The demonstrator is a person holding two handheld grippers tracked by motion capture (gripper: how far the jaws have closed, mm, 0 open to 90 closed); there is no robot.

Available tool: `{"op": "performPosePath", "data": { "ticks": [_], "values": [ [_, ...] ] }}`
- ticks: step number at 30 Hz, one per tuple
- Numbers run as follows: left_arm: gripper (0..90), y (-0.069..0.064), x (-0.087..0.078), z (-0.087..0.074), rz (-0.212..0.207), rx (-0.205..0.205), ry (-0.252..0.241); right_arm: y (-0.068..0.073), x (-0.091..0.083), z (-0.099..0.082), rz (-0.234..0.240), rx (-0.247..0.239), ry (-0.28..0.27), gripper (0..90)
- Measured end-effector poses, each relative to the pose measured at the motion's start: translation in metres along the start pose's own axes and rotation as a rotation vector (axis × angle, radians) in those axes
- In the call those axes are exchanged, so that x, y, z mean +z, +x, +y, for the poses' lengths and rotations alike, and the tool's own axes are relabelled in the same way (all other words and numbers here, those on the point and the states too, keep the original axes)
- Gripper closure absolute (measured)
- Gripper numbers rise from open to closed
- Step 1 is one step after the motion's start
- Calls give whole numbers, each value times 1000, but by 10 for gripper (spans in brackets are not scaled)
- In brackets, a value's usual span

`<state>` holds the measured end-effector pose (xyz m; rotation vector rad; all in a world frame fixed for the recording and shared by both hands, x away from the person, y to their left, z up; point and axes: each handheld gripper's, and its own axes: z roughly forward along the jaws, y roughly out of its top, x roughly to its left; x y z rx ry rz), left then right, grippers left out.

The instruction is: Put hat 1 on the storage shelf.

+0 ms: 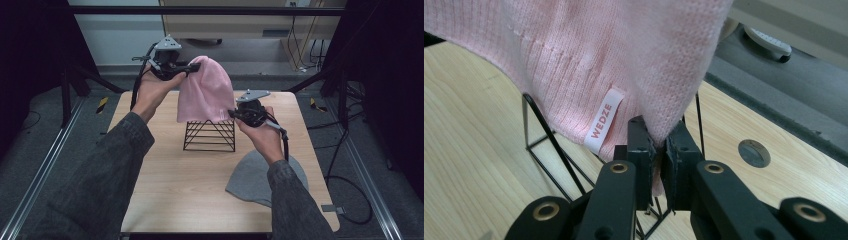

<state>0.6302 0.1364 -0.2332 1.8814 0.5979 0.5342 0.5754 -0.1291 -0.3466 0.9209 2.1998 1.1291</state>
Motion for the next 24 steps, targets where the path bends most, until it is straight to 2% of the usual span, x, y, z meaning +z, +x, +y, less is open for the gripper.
{"op": "performPosePath", "data": {
  "ticks": [5,9,14,15,18,22,24],
  "values": [
    [801,-8,1,-7,-1,24,21,1,-3,-10,-12,-5,-1,835],
    [800,-13,4,-16,-3,24,34,3,-1,-19,-31,-12,34,834],
    [797,-19,9,-23,-1,47,61,5,1,-26,-17,-8,48,832],
    [797,-20,10,-24,-4,53,66,7,4,-29,-19,-14,69,830],
    [798,-23,10,-27,-5,53,65,7,6,-32,-19,-16,84,829],
    [799,-28,9,-32,-29,40,57,9,7,-34,-6,-11,93,826],
    [800,-32,8,-36,-34,39,57,11,9,-37,12,-5,112,791]
  ]
}}
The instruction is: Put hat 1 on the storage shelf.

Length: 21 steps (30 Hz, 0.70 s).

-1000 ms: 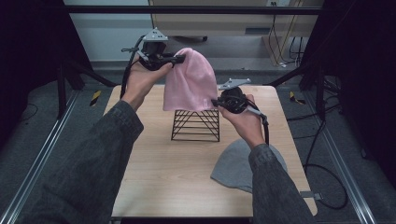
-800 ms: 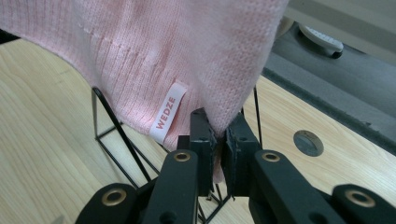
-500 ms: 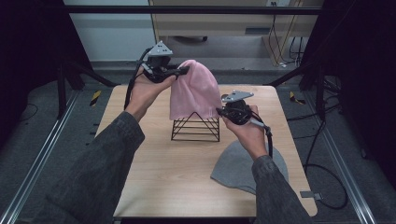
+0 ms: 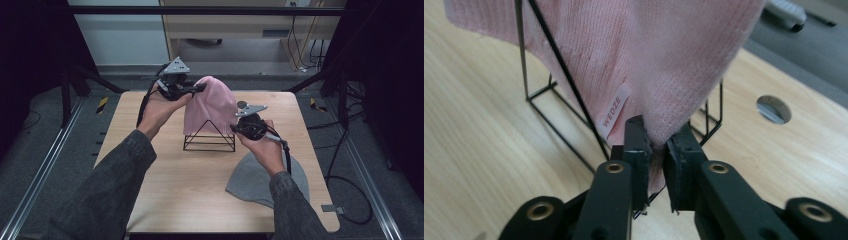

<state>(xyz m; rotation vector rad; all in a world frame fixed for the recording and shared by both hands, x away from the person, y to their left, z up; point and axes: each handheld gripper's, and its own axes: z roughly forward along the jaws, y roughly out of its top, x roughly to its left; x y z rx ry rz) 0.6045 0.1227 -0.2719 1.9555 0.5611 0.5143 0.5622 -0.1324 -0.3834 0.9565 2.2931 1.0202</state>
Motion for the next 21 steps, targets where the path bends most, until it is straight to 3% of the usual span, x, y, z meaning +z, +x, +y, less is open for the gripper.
{"op": "performPosePath", "data": {
  "ticks": [6,10,21],
  "values": [
    [805,-11,3,-6,-2,13,37,0,-5,-9,0,60,-4,637],
    [805,-19,6,-9,-10,24,47,5,-14,-18,-25,62,-13,549],
    [804,-21,6,-14,-9,9,67,7,-31,-52,-55,147,-25,373]
  ]
}}
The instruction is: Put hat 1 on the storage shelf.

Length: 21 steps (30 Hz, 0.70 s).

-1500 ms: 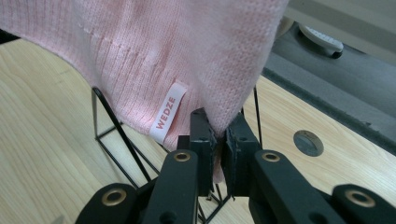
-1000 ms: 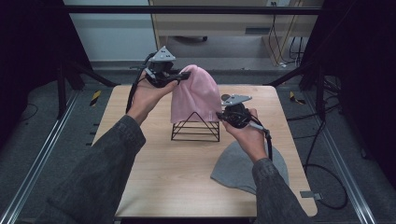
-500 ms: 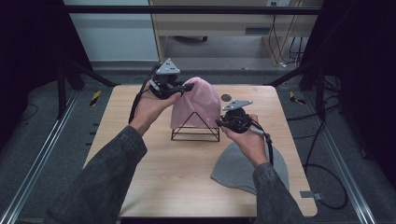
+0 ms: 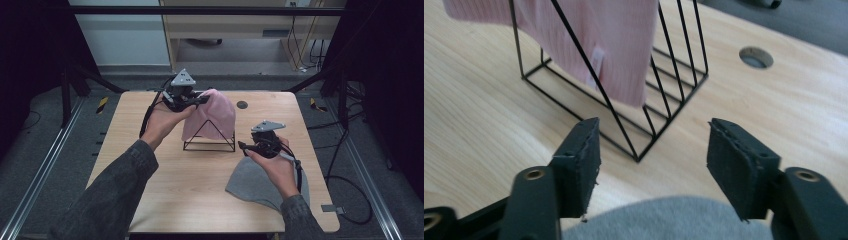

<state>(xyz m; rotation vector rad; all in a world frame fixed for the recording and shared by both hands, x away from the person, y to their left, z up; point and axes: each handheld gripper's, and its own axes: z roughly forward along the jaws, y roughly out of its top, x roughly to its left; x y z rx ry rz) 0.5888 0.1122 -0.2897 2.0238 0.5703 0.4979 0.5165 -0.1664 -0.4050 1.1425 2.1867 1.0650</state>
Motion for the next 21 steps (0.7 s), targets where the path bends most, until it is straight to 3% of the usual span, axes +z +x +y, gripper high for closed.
{"op": "performPosePath", "data": {
  "ticks": [5,12,15,21],
  "values": [
    [802,0,-1,0,-9,-11,0,6,4,-20,35,2,12,292],
    [798,-3,2,-3,3,2,27,6,8,-38,33,22,14,198],
    [797,-5,2,-7,1,-1,26,1,6,-41,44,80,-8,200],
    [792,-3,3,-15,2,-30,35,-1,9,-51,33,89,28,201]
  ]
}}
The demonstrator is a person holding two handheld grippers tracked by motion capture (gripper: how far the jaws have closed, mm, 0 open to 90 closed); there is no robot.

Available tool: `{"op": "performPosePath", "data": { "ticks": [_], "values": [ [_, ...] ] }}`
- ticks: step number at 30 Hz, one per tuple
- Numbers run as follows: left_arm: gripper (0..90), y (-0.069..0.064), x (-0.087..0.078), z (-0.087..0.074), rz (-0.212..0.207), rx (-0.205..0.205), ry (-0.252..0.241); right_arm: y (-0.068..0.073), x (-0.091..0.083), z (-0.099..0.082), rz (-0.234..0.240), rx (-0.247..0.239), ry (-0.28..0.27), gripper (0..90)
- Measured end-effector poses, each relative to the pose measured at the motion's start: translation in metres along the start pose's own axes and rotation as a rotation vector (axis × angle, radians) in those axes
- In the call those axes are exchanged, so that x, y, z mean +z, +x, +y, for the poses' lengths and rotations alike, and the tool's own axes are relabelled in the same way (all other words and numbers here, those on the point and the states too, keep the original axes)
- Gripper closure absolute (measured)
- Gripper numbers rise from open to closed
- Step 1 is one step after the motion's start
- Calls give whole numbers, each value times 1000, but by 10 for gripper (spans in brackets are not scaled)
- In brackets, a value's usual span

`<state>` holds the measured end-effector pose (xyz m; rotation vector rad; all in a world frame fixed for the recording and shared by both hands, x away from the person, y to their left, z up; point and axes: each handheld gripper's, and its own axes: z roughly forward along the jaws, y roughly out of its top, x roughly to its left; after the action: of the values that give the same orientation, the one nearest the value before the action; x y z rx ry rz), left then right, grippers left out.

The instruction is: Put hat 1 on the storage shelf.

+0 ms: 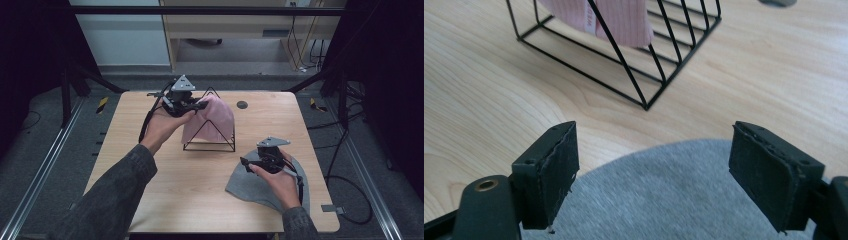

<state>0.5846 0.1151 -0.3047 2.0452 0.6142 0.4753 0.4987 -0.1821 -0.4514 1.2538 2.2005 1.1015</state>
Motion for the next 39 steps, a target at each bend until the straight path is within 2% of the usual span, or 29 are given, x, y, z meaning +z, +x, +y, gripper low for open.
{"op": "performPosePath", "data": {
  "ticks": [9,17,22,28,31,33,34,37,39],
  "values": [
    [774,5,9,-15,-4,-26,60,2,6,-4,-19,-13,37,199],
    [730,6,7,-21,-14,-38,72,1,6,-5,-31,-22,45,200],
    [626,2,1,-24,-13,-43,45,0,4,-5,-41,-28,41,204],
    [446,-7,-20,-31,17,-23,16,-4,1,-6,-55,-17,38,198],
    [360,-12,-30,-44,23,-26,22,-13,-2,-8,-71,-7,36,180],
    [304,-15,-36,-58,15,-50,42,-21,-6,-9,-79,13,29,164],
    [279,-18,-39,-66,11,-59,62,-25,-9,-10,-92,24,25,170],
    [199,-29,-45,-96,2,-45,127,-41,-17,-12,-140,36,7,217],
    [185,-33,-47,-111,6,-44,155,-51,-20,-13,-183,35,14,267]
  ]
}}
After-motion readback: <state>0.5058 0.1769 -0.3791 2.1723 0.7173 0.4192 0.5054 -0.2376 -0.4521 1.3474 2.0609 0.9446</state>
